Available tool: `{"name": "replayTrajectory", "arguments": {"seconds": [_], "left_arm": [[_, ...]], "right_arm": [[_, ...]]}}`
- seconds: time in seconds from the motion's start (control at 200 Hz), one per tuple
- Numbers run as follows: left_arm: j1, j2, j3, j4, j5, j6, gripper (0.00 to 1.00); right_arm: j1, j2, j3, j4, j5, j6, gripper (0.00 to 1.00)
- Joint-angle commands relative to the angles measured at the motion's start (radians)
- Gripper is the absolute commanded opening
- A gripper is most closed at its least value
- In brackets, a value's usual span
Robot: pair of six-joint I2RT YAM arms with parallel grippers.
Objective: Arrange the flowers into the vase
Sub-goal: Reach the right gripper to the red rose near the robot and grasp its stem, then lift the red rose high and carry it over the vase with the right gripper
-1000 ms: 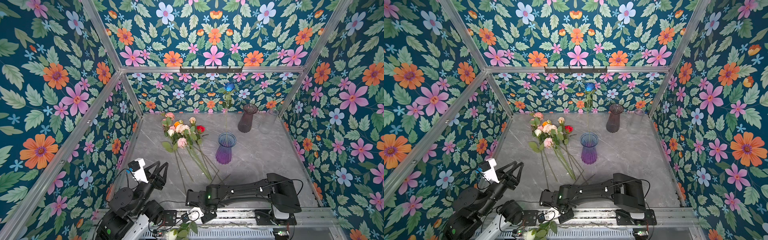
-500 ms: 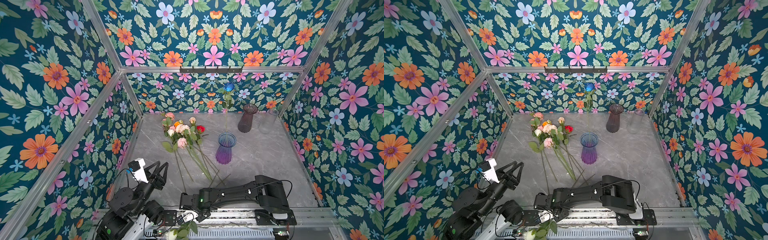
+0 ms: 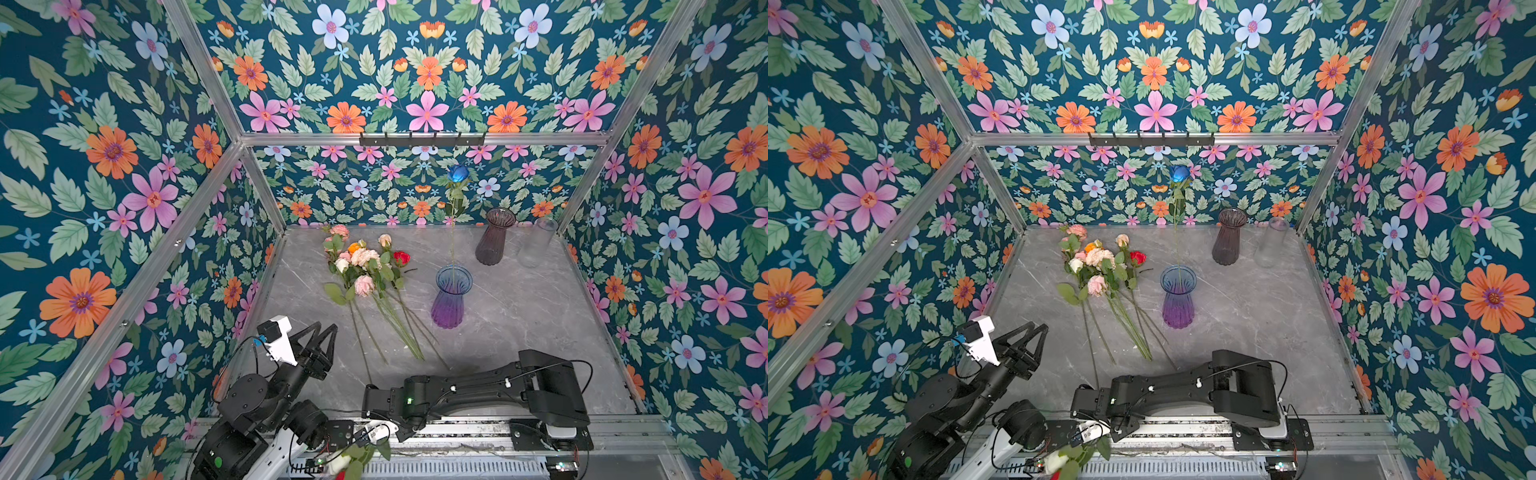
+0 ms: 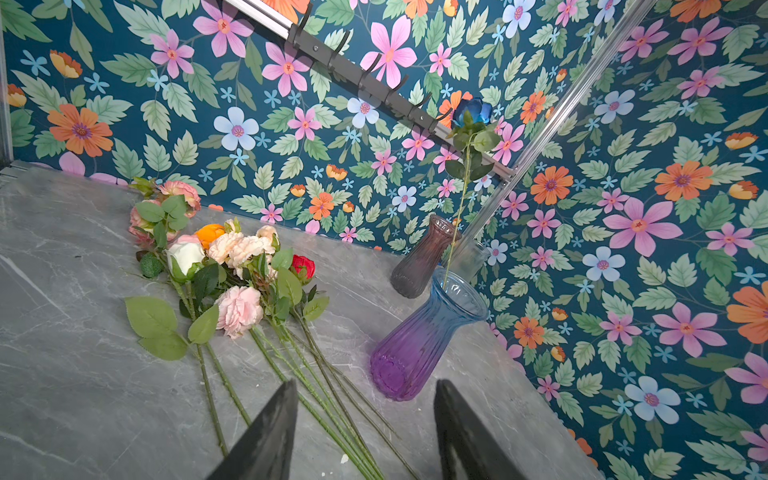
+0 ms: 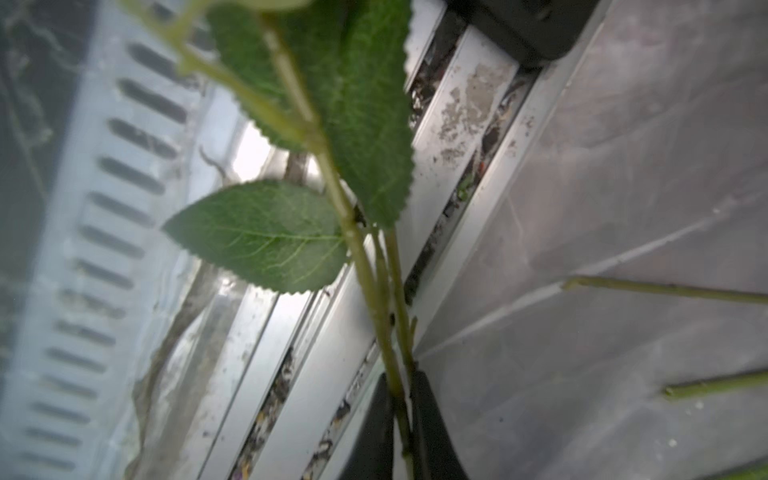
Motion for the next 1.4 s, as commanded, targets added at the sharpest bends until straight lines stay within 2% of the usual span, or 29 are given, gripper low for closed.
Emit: {"name": "replayTrajectory", "arguments": {"seconds": [0.0,0.185,0.38,0.475,0.55,0.645,0.8,0.98,1.135,1.266,1.396], "left_arm": [[0.0,0.006,0.0,0.024,-0.01,0.001,0.55],[0.0,0.018,0.001,0.024,-0.019,0.004,0.55],[0.0,0.03,0.002,0.021,-0.016,0.003,0.55],[0.0,0.039,0.004,0.021,-0.015,0.004,0.55],[0.0,0.041,0.003,0.021,-0.013,0.004,0.55],[0.0,0.042,0.002,0.021,-0.013,0.004,0.55],[0.001,0.042,0.002,0.021,-0.01,0.004,0.55],[0.0,0.04,0.001,0.021,-0.009,0.003,0.55],[0.001,0.032,0.001,0.022,-0.01,0.002,0.55],[0.0,0.03,0.001,0.022,-0.012,0.003,0.55],[0.0,0.03,0.001,0.022,-0.01,0.003,0.55]], "right_arm": [[0.004,-0.149,-0.058,0.053,0.071,0.017,0.0],[-0.022,-0.484,-0.159,0.111,0.197,0.029,0.0],[-0.193,-0.715,-0.163,0.12,0.182,0.1,0.0],[-0.298,-0.782,-0.144,0.175,0.192,0.149,0.0],[-0.392,-0.812,-0.112,0.213,0.157,0.186,0.0],[-0.497,-0.822,-0.063,0.291,0.147,0.225,0.0],[-0.606,-0.817,0.032,0.479,0.101,0.238,0.0],[-0.792,-0.695,0.294,0.467,-0.058,0.37,0.0],[-0.856,-0.606,0.435,0.457,-0.115,0.421,0.0],[-0.864,-0.568,0.432,0.473,-0.148,0.459,0.0],[-0.864,-0.567,0.299,0.533,-0.149,0.479,0.0]]}}
